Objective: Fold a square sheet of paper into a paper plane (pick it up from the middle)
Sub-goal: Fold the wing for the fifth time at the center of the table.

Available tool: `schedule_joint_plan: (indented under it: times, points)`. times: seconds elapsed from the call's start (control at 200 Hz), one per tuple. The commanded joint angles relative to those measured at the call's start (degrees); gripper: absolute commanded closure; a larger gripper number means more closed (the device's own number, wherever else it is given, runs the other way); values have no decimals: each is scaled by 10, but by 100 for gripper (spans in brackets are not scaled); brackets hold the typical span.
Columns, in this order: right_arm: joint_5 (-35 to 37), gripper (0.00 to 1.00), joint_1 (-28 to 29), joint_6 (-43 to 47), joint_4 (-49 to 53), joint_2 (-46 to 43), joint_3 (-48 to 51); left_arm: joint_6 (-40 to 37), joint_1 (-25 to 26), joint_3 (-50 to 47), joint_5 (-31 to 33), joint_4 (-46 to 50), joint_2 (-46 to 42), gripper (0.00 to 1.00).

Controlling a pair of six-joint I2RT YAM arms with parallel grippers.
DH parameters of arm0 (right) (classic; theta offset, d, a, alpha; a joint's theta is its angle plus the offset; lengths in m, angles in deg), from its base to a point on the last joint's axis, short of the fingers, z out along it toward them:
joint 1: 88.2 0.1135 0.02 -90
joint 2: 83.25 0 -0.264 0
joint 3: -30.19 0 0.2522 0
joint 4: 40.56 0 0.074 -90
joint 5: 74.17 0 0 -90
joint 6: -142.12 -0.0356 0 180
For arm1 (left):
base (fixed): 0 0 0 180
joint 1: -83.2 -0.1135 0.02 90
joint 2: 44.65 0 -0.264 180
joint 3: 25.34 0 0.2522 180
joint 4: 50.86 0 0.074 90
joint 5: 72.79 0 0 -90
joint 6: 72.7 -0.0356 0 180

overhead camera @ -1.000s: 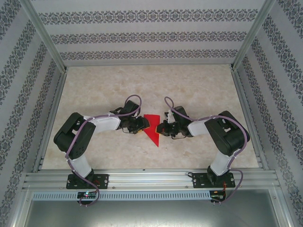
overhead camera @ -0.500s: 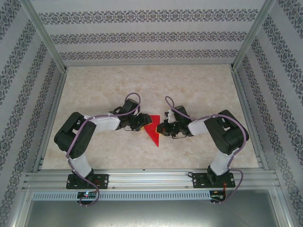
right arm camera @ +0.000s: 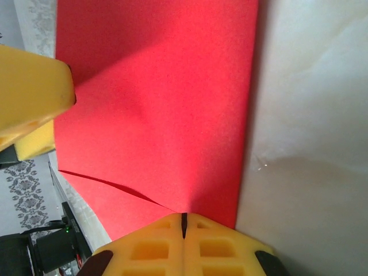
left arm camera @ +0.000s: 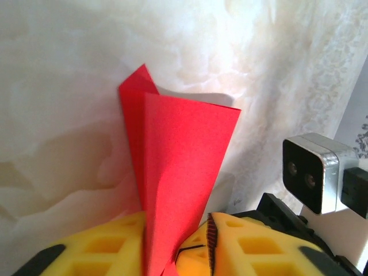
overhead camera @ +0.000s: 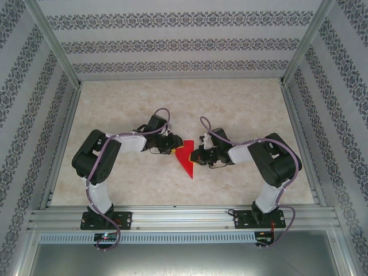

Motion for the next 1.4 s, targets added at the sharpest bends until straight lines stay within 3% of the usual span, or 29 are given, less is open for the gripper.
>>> schedule_joint_plan:
  times: [0.0,0.275,0.5,0.585,0.659,0.759,0.889,1.024,1.239,1.394]
  points:
    - [69,92,-4,27,53,22,11,-26,-9,14,-9,35,0,76]
    - [79,73,-2,33,82,-68,-6,9,-9,-32,20,7,-22,100]
    - [194,61,18,71,127,-209,34,33,-9,-62,47,8,-66,100]
    - [246,60,67,124,138,-254,40,34,-9,-63,52,16,-80,100]
    - [335,60,135,192,140,-283,46,35,-9,-60,54,23,-88,100]
    - [435,59,213,267,86,-306,76,34,-9,-58,56,31,-94,100]
    - [536,55,279,322,27,-296,99,33,-9,-59,57,33,-98,100]
    - [557,52,322,370,18,-254,82,33,-8,-59,57,34,-98,100]
    - [665,59,386,434,-3,-168,49,32,-8,-59,56,37,-98,100]
    - [708,63,393,447,-27,-124,45,31,-9,-58,54,39,-98,100]
